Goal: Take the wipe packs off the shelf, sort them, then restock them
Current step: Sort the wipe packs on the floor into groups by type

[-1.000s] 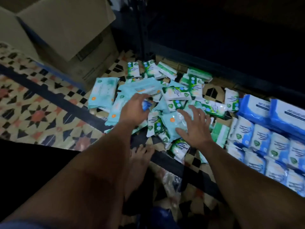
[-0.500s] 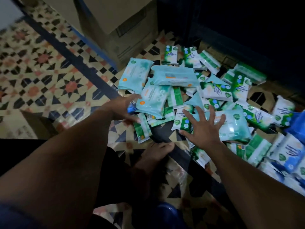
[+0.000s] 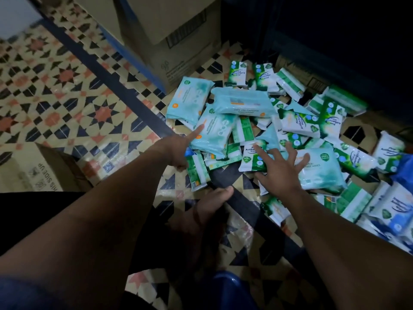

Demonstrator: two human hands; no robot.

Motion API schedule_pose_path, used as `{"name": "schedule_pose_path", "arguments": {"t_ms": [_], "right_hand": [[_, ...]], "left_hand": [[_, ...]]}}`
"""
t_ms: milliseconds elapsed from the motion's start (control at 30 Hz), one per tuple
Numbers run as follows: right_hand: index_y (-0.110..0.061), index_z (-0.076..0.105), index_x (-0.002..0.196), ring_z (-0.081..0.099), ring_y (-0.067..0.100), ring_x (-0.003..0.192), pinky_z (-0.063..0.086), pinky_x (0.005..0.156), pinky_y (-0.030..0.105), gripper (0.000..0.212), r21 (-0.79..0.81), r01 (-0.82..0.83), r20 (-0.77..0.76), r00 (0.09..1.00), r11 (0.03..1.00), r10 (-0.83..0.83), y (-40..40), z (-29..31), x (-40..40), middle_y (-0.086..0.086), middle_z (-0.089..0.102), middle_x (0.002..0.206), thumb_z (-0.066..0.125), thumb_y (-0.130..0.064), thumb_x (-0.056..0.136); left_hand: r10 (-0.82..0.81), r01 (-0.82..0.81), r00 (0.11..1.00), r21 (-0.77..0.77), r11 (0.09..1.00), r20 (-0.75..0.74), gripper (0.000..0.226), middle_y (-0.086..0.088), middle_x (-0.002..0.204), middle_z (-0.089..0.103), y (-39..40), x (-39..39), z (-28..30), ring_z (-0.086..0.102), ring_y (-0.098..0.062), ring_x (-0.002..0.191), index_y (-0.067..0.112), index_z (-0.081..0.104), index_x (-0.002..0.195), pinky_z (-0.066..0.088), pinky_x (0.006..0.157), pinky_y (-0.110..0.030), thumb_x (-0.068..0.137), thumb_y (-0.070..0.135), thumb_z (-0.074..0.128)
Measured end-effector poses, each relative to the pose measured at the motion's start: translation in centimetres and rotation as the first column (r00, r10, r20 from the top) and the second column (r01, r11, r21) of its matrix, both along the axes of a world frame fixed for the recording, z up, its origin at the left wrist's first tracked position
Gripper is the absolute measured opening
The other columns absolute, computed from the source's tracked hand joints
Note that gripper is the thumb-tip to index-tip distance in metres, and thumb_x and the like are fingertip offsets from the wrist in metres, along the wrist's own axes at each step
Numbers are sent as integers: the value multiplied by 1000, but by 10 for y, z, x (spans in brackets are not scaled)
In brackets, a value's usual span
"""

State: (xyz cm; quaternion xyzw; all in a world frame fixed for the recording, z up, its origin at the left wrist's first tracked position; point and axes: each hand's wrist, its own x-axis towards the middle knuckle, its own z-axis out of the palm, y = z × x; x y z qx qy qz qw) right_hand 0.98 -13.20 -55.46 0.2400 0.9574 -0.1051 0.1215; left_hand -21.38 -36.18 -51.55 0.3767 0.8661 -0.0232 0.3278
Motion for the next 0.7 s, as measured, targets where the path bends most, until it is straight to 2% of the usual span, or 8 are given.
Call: {"name": "schedule_pose_path", "arguments": {"t_ms": [67, 133, 200, 300, 400, 500, 600, 700], "right_hand": [[-52, 22, 153, 6, 35, 150, 4, 109, 76, 73, -18, 21, -5, 1000, 1000, -21, 0, 3, -2, -3, 47, 143, 63, -48, 93], [-52, 27, 152, 9, 31, 149, 3, 111, 73, 70, -43, 38, -19, 999, 998, -39, 2, 6, -3, -5, 51, 138, 63, -42, 93], [-52, 34, 149, 13, 27, 147, 2, 111, 69, 66, -78, 69, -62, 995, 995, -74, 4, 8, -3, -6, 56, 131, 64, -35, 93], [-50, 46, 141, 22, 24, 142, 8, 111, 63, 59, -123, 144, -136, 978, 982, -160, 8, 9, -5, -8, 64, 101, 66, -26, 91], [-47, 55, 134, 28, 21, 140, 11, 111, 55, 52, -157, 184, -198, 957, 970, -214, 13, 12, -6, -10, 54, 71, 66, -23, 90], [-28, 70, 120, 38, 22, 133, 20, 110, 52, 25, -270, 255, -328, 882, 928, -338, 20, 12, -3, -1, 65, 87, 67, -30, 95], [-19, 71, 85, 57, 25, 113, 35, 104, 53, 35, -450, 339, -323, 801, 826, -505, 33, 5, -3, 3, 69, 96, 60, -51, 94], [-22, 57, 72, 67, 19, 80, 50, 82, 34, 42, -595, 352, -316, 724, 723, -613, 41, 14, -5, -7, 69, 76, 54, -54, 98]], "left_hand": [[-20, 18, 998, -34, 999, -53, 126, -7, 77, 55, 2, 0, -1, 60, -22, 71, 38, -20, 156, 47, 63, -34, 80, 14, 77], [14, -15, 986, -3, 1000, -167, 106, -12, 101, 62, 4, 0, -1, 63, -29, 88, 38, 2, 157, 54, 72, -40, 81, 22, 74], [108, -72, 939, 120, 990, -325, 73, -10, 117, 59, 9, 0, 6, 62, -34, 101, 34, 33, 142, 56, 79, -47, 81, 26, 72], [371, -236, 874, 395, 888, -313, 49, -13, 119, 55, 28, 5, 18, 60, -40, 104, 28, 46, 132, 55, 82, -50, 88, 32, 66], [415, -331, 879, 323, 886, -237, 84, -17, 125, 55, 54, 12, 21, 58, -41, 111, 29, 37, 145, 54, 88, -51, 79, 74, 65], [386, -385, 897, 47, 922, -216, 141, -17, 122, 60, 76, 25, 23, 62, -36, 109, 26, 11, 159, 56, 83, -45, 48, 102, 53], [341, -356, 910, -25, 934, -237, 142, -6, 92, 64, 84, 30, 19, 66, -27, 92, 16, 11, 159, 55, 76, -38, 53, 99, 56], [411, -414, 892, 23, 910, -191, 131, -11, 117, 64, 82, 23, 16, 63, -32, 108, 13, 17, 158, 55, 86, -41, 62, 85, 68]]}}
